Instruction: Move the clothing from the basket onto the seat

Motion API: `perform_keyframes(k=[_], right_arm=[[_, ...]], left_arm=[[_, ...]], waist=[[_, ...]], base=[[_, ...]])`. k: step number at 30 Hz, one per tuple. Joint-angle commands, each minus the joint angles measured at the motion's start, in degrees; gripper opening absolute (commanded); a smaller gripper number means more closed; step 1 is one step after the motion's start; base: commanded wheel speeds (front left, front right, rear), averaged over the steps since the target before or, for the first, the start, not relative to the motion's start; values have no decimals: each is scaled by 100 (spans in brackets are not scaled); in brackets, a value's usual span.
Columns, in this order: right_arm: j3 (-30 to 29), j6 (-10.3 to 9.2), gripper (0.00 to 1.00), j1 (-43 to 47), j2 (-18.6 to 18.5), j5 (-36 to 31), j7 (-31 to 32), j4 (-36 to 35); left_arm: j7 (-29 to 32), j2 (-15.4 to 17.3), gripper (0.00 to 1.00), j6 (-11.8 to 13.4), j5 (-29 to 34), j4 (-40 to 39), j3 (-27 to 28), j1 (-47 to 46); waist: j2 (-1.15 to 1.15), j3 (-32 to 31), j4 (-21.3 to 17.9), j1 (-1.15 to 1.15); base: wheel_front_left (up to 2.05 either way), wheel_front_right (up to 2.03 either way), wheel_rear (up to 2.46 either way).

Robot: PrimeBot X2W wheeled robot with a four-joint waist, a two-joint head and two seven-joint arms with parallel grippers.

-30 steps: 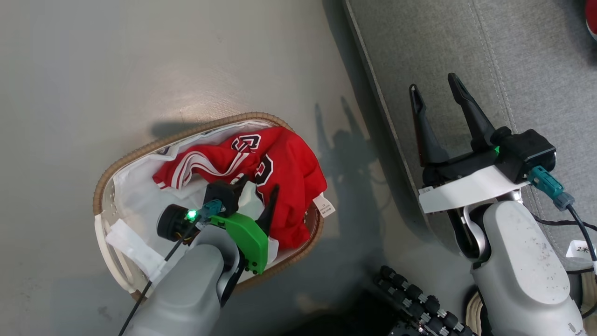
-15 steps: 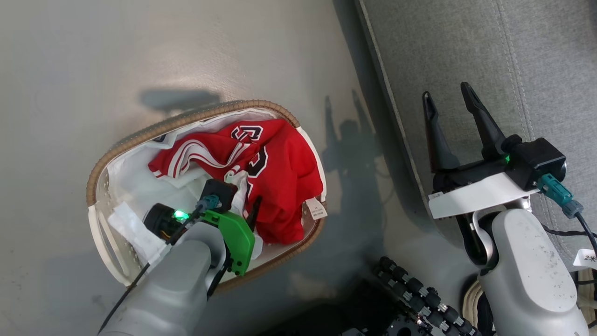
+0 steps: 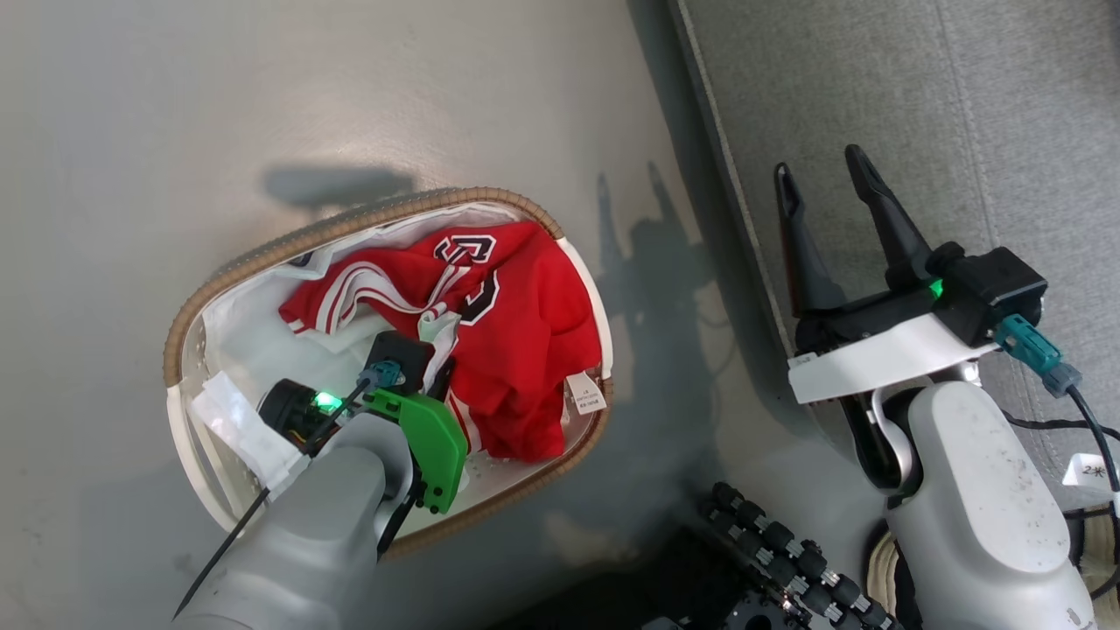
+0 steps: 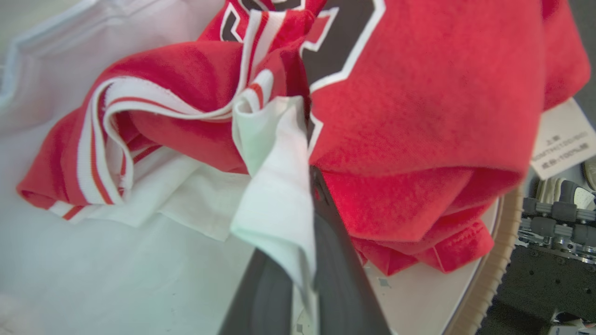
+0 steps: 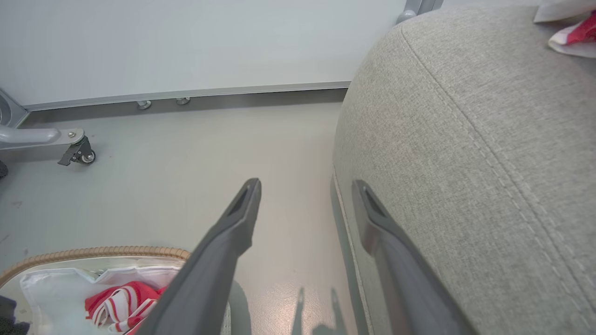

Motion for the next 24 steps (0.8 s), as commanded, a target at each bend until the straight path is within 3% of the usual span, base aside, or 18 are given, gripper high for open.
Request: perform_keyframes(k=[1,5,14,24], right_arm=[[53,-8,100,-107,-13,72,-3,61],[139,-8,100,-141,-15,111,-2,201],[135,-8,100,72,-17,-113,-2,536],[37,-7,100,449,-19,-316,-3,835]], left_arm=[[-54,78,0,-16,-82,-26,-39,93],[-114,125,0,-16,-156,-112,-127,282],[-144,84,0,-16,-215,-582,-170,912],[-144,75,0,-16,188,-1373,466,1638]], waist=[[0,-144,-92,0],[0,-491,-132,0],[0,-1606,204,0],[0,-2708,786,0]], base=[[0,0,0],[0,0,0],[0,0,0],[0,0,0]])
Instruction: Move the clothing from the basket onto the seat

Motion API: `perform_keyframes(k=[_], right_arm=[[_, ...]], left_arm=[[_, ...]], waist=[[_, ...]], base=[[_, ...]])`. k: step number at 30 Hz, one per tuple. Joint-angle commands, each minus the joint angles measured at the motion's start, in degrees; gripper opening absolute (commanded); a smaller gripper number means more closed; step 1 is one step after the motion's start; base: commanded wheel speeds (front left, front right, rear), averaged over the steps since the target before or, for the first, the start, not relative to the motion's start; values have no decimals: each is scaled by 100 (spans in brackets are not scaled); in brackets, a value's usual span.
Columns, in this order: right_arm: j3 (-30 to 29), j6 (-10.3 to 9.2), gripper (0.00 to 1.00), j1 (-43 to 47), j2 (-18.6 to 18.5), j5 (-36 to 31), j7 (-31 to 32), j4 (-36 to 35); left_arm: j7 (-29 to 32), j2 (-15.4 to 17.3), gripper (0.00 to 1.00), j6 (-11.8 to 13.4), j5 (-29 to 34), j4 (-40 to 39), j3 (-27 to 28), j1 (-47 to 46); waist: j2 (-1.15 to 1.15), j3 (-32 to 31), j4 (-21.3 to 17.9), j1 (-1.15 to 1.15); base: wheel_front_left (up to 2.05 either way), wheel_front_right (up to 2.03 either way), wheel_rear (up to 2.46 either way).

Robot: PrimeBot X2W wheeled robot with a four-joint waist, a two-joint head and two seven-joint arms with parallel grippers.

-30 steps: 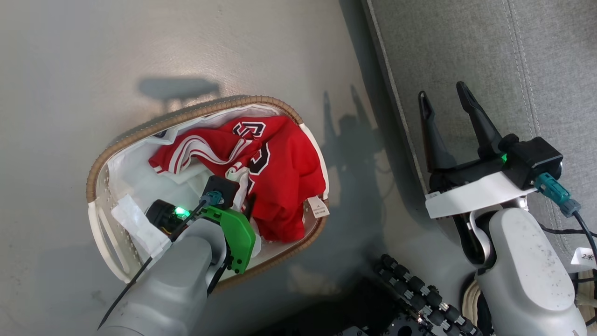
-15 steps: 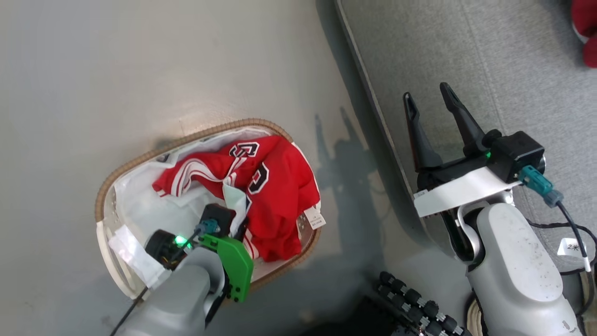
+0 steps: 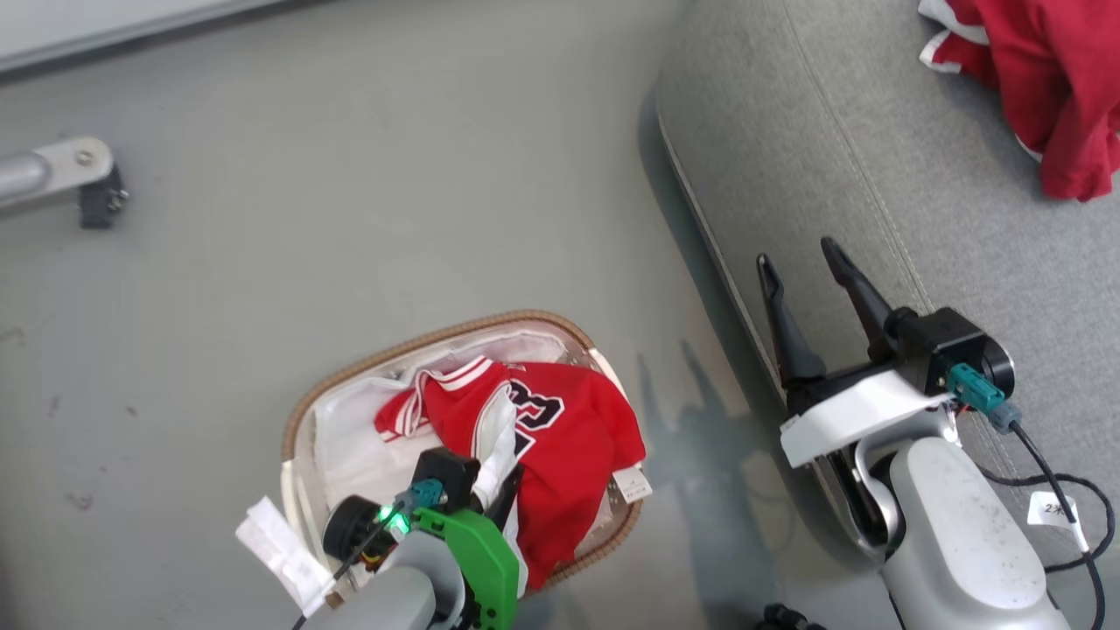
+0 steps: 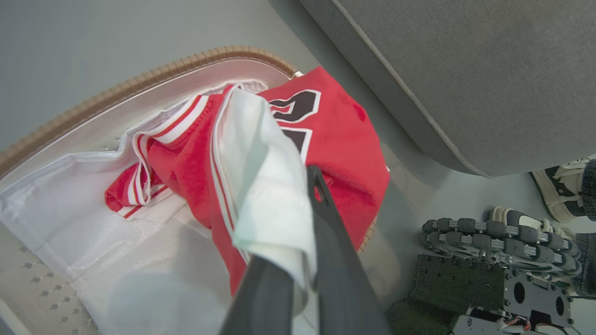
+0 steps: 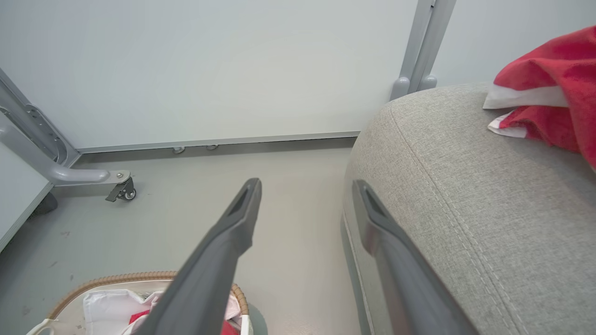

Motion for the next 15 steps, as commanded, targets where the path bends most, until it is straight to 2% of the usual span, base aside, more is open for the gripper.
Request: perform_keyframes(k=[1,15], right_arm=[[-8,-8,100,145,-28,-47,-1,52],[-39,-7,100,834,-27,-115,-1,332]], left_arm=[[-19,19,0,-16,109,-121,133,225],[-21,-6,0,75,1385,-1701,1923,1389]], waist=[[0,-758,532,0],[0,-1965,1018,0]], base=[[0,0,0],[0,0,0]])
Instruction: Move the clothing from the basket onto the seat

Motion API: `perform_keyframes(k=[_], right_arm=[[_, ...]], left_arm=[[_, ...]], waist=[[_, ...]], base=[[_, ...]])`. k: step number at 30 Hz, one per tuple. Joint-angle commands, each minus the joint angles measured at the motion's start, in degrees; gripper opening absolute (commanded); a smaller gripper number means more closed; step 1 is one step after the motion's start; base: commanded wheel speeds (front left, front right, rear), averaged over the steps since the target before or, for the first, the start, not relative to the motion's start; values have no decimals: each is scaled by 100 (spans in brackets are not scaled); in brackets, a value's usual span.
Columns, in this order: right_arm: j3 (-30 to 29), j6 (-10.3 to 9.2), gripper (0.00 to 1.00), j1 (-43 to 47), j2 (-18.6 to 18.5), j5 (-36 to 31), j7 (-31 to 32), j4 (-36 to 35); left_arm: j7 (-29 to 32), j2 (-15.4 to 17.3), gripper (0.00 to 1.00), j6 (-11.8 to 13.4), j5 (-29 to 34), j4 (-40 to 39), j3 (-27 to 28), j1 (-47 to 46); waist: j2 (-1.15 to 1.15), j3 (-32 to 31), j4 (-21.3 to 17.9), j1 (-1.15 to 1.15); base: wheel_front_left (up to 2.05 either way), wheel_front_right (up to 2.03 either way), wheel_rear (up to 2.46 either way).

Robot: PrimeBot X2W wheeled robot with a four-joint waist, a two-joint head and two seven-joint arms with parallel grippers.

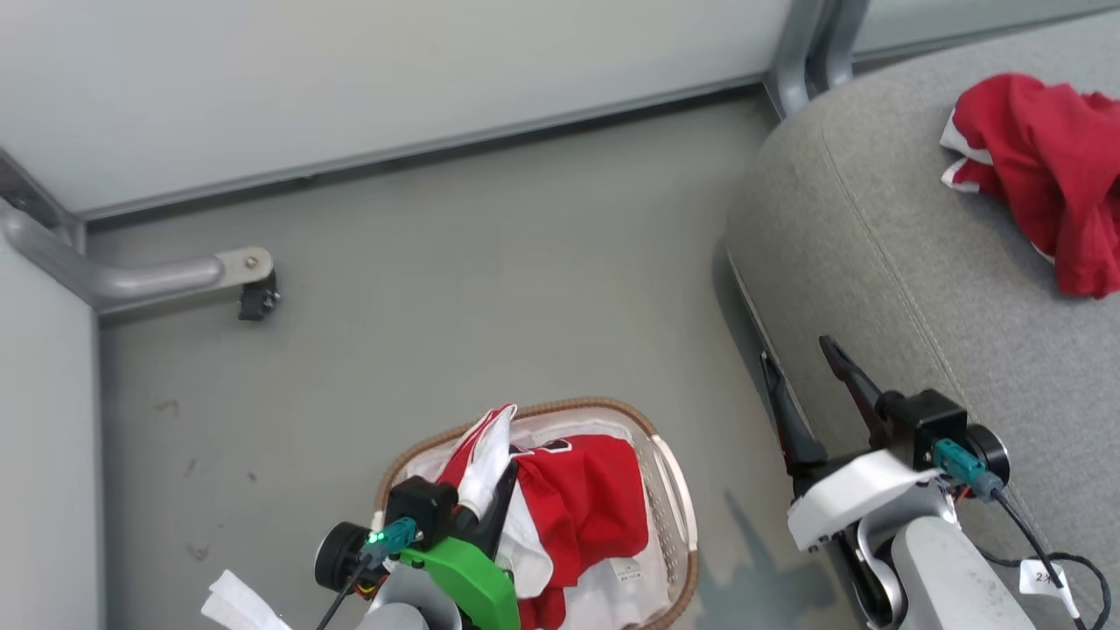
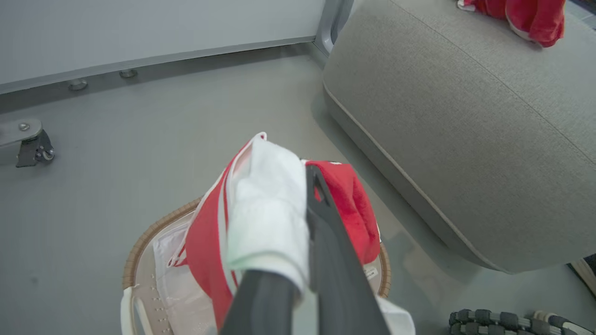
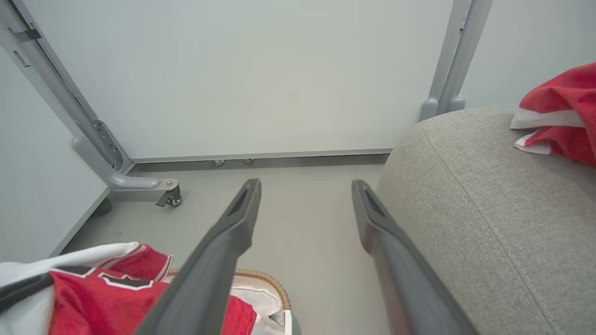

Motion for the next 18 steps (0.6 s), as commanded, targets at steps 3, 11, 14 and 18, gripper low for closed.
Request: perform_keyframes(k=[3,11,14,18], right_arm=[[-18,-8,100,266,-26,-27,-1,76],[46,-7,100,640,-25,18,-1,127],[81,-8,100,717,-25,27,-2,168],[136,-8,100,797,-26,56,-1,220]], left_arm=[[-22,-61,0,-14,173,-360,446,297],[-22,-163,0,-48,618,-1342,1251,445],[-21,-186,0,-60,721,-1720,1476,364],[-21,-205,0,-69,861,-2200,1685,217]], waist=[[0,-733,408,0],[0,-1067,502,0],[0,-1106,530,0],[0,-1159,554,0]], base=[[0,0,0],[0,0,0],[0,0,0],[0,0,0]])
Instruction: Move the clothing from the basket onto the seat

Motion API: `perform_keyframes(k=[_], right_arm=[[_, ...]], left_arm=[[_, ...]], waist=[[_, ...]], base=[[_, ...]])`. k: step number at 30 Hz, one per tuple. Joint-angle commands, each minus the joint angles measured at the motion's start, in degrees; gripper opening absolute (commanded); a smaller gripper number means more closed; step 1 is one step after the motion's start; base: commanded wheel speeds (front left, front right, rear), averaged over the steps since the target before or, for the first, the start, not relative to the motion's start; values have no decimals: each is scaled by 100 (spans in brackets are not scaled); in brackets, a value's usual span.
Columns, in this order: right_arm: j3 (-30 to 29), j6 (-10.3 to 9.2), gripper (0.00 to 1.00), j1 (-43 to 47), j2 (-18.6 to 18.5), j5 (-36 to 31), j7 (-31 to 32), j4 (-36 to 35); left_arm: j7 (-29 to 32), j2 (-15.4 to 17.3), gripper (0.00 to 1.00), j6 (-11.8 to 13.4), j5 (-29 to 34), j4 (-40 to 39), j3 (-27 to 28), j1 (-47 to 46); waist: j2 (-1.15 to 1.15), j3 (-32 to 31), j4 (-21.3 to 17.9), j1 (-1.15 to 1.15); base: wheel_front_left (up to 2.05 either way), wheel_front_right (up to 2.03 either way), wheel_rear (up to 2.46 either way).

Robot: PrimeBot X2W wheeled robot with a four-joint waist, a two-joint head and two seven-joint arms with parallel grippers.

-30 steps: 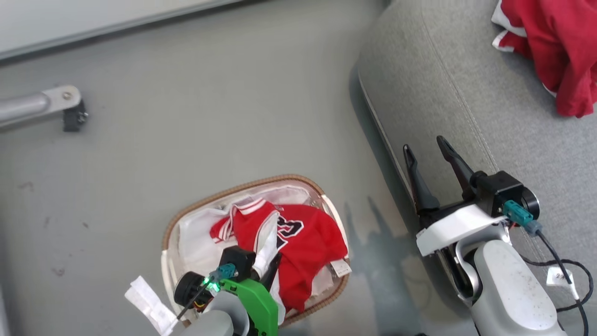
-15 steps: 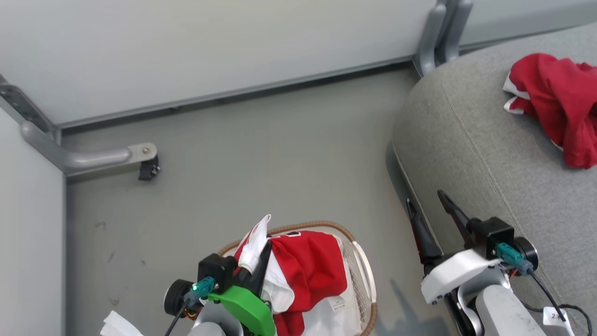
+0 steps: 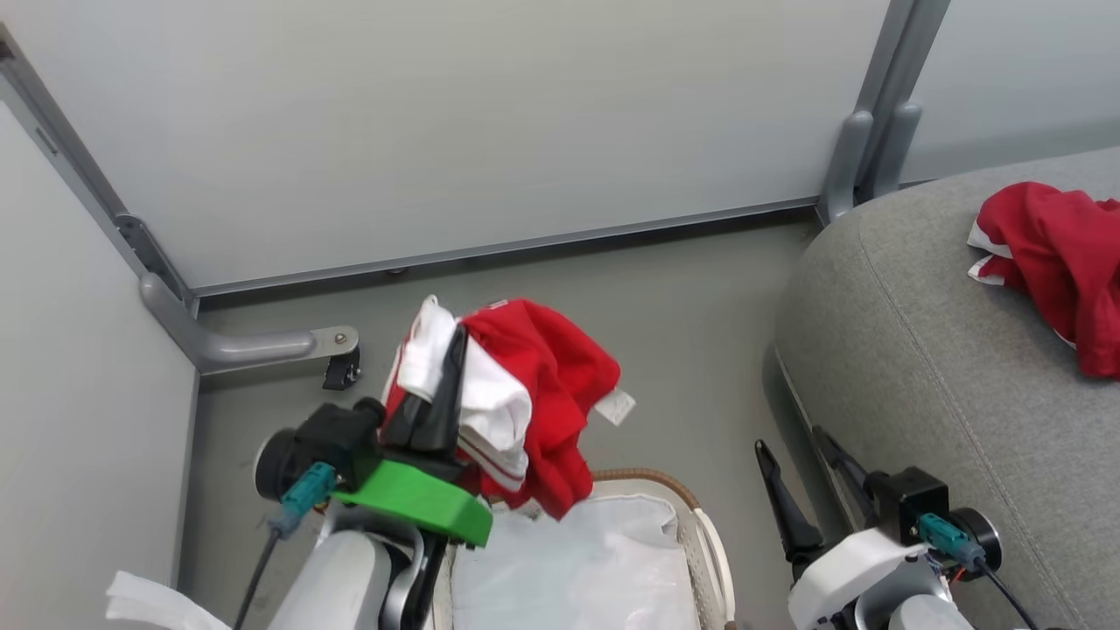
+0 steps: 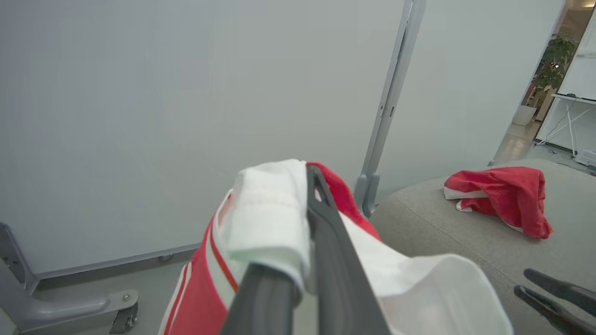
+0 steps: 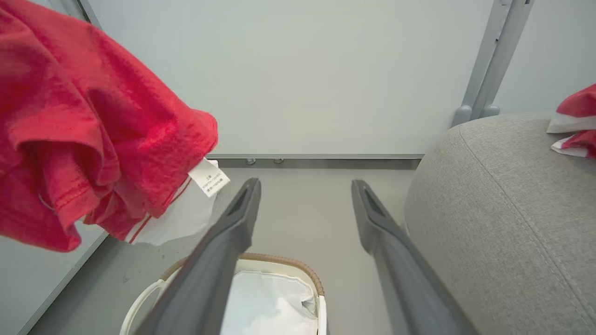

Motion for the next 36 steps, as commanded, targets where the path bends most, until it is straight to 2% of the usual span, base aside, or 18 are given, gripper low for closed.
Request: perform_keyframes(k=[1,6,10,18,22,27,36], right_arm=[[18,-6,100,76,-26,46,-1,33],[119,-6,100,139,-25,28,-1,82],[425,-6,100,95,-77,-20,-1,107],[2087,-7,100,-282,-377,194,-2,-266],[2668,-7,100,-528,-508,407,-1,-580],[2908,-6,100,-761,-490,401,-1,-746],[2970,-7,100,-1170,-186,123,-1,-222]], left_arm=[[-21,0,0,-15,52,-128,72,-118],[-21,-20,0,-25,98,-422,198,-247],[-21,-24,0,-28,124,-449,213,-317],[-21,-35,0,-30,77,-434,150,-276],[-21,-37,0,-30,49,-403,122,-243],[-22,-40,0,-27,49,-347,82,-247],[-22,-39,0,-28,-77,-307,-152,-318]], waist=[[0,-53,36,0],[0,-94,54,0],[0,-98,64,0],[0,-69,95,0],[0,-59,122,0],[0,-50,167,0],[0,-49,346,0]], base=[[0,0,0],[0,0,0],[0,0,0],[0,0,0],[0,0,0],[0,0,0],[0,0,0]])
